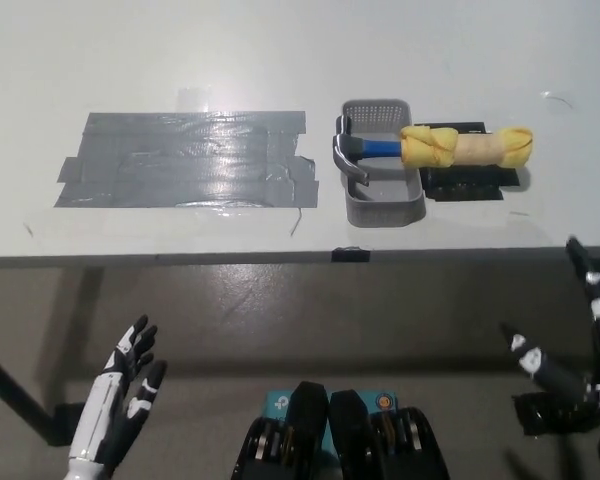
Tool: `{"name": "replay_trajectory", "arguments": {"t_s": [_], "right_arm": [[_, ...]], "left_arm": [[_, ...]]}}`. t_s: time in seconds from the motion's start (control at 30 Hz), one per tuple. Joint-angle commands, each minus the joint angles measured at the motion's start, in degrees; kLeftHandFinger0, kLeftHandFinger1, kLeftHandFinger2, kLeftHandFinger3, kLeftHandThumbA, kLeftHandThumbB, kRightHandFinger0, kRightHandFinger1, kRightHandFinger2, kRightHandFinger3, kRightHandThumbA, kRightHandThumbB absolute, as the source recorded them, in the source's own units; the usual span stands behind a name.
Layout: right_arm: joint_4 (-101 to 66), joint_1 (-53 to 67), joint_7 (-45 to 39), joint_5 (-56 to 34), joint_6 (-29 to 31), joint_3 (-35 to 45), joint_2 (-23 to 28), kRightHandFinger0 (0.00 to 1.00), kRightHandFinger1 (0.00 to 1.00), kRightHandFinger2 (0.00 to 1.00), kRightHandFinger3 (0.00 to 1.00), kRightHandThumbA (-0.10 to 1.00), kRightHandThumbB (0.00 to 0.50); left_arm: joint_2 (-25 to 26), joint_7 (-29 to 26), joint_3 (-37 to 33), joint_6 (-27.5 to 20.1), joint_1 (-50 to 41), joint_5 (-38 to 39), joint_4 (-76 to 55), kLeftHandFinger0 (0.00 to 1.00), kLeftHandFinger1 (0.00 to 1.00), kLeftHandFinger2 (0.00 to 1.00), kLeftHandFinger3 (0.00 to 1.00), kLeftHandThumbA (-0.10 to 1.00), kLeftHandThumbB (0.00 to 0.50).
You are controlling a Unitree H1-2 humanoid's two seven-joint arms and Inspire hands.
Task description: The robot picks the hammer with right hand and hits the black area on the desk and places it back.
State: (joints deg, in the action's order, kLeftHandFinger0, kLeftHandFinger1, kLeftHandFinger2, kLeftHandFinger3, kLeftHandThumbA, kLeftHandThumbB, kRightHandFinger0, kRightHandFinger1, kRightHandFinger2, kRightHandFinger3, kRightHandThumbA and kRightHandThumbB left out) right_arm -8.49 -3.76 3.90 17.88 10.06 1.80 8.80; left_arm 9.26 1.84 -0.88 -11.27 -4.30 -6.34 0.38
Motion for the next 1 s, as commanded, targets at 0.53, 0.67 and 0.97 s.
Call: {"name": "replay_trajectory", "arguments": {"t_s": [0.53,0.67,0.97], "right_arm": [[17.9,-34.1,-6.8,30.0,-21.1,-15.0,9.3,1.0,1.0,1.0,1.0,0.96,0.42],[22.3,-36.6,-5.8,29.4,-21.9,-16.6,9.0,1.0,1.0,1.0,1.0,0.99,0.415],[28.6,-39.4,-5.0,28.9,-23.1,-19.3,8.2,1.0,1.0,1.0,1.0,1.0,0.408]], "left_arm": [[-0.5,-0.5,-1.3,-2.0,1.3,-2.7,0.4,1.0,1.0,1.0,1.0,0.86,0.125],[-0.3,-0.2,-1.4,-1.8,1.7,-2.7,0.3,1.0,1.0,1.0,1.0,0.86,0.12],[0.3,0.2,-1.6,-2.7,1.9,-2.7,0.6,1.0,1.0,1.0,1.0,0.88,0.107]]}}
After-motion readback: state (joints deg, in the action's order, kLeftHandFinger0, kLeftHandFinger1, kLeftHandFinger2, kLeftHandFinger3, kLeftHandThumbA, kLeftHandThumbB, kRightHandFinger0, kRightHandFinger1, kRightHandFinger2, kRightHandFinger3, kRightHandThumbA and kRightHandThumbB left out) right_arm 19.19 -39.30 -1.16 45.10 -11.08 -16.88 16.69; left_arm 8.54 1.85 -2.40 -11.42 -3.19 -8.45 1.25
